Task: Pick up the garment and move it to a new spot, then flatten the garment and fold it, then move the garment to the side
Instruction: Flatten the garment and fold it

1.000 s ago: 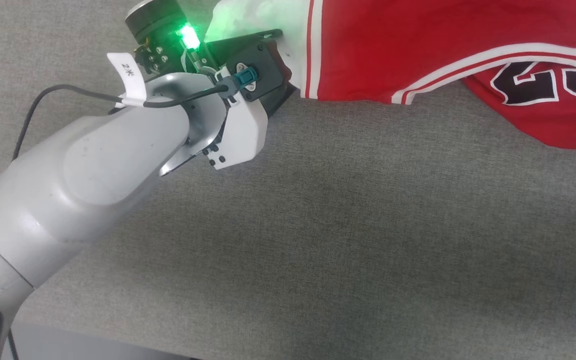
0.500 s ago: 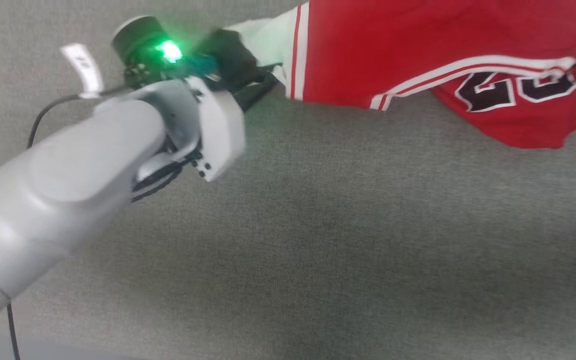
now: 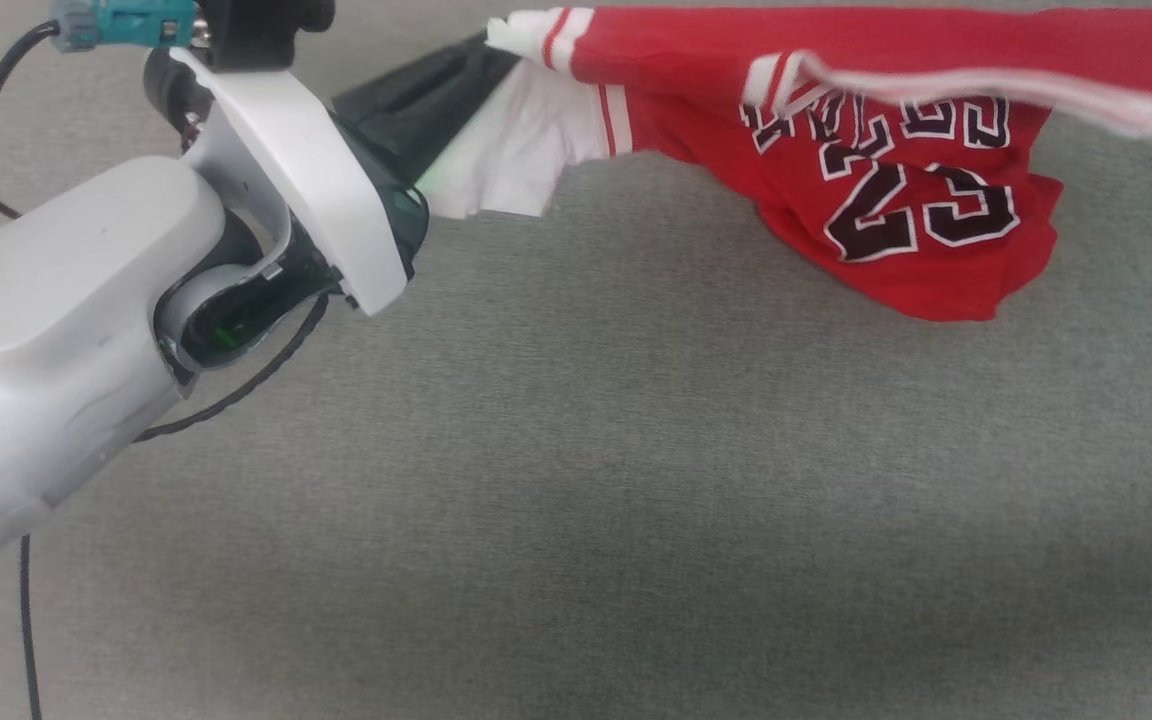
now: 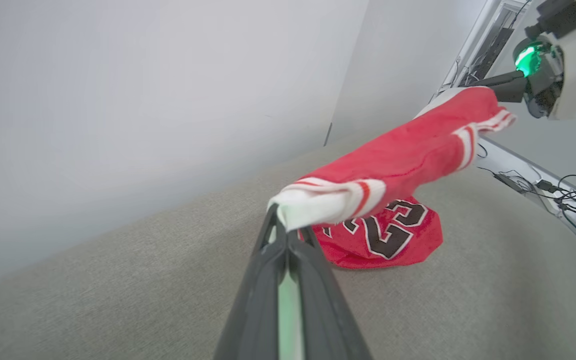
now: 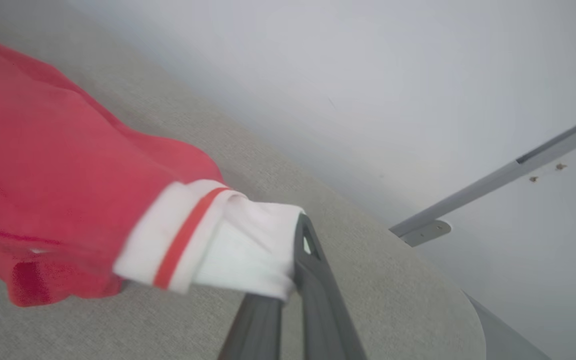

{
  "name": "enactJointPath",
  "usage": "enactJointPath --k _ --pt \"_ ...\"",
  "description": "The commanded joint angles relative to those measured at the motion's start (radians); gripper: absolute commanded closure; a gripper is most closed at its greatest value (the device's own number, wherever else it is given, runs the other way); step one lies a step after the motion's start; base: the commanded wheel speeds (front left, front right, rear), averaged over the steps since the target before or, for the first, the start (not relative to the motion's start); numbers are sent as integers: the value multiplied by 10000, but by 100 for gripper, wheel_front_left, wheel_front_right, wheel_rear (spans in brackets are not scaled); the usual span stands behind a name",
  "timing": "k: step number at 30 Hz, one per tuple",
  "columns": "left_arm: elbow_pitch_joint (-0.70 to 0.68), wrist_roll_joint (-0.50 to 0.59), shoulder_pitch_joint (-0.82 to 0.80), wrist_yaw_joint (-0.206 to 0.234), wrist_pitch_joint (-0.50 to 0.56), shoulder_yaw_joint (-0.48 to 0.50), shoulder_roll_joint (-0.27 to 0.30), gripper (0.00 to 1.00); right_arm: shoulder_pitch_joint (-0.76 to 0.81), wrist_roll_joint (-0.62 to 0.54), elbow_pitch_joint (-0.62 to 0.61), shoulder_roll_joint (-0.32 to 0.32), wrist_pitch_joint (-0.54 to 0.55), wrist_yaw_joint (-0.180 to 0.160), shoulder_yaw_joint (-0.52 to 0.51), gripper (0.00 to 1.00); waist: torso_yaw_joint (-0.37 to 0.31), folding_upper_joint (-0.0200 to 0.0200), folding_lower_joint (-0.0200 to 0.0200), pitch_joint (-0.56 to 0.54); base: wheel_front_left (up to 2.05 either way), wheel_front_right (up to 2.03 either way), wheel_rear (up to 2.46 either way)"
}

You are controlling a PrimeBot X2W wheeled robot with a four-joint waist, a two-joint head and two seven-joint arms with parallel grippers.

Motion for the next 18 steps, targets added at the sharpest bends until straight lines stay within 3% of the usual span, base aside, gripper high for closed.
enactJointPath --k 1,2,4,5,9,13,18 --pt "123 -54 28 -12 209 -10 -10 100 210 181 375 144 -138 -18 -142 100 -136 0 0 104 0 0 0" --pt "123 -54 28 -12 209 -10 -10 100 210 181 375 144 -138 -18 -142 100 -136 0 0 104 0 0 0" --pt "1006 -411 -269 -12 237 70 -270 100 130 749 1462 1171 -575 -18 -777 100 -396 0 0 289 0 0 0" --pt "1006 -411 -269 -12 237 70 -270 100 130 749 1462 1171 -575 -18 -777 100 -396 0 0 289 0 0 0" --pt "2919 -929 -1112 -13 -50 695 -934 100 -690 1094 3505 3097 -1086 -21 -1731 100 -875 0 0 546 0 0 0" --pt "5179 -1330 -2625 -8 -482 1789 -1623 100 -2146 902 5799 4887 -1772 -19 -2615 100 -1209 0 0 800 0 0 0" --pt "7253 -1161 -4799 72 -760 2939 -2409 100 -4228 387 8358 6197 -3380 -24 -3555 100 -1459 0 0 775 0 0 0"
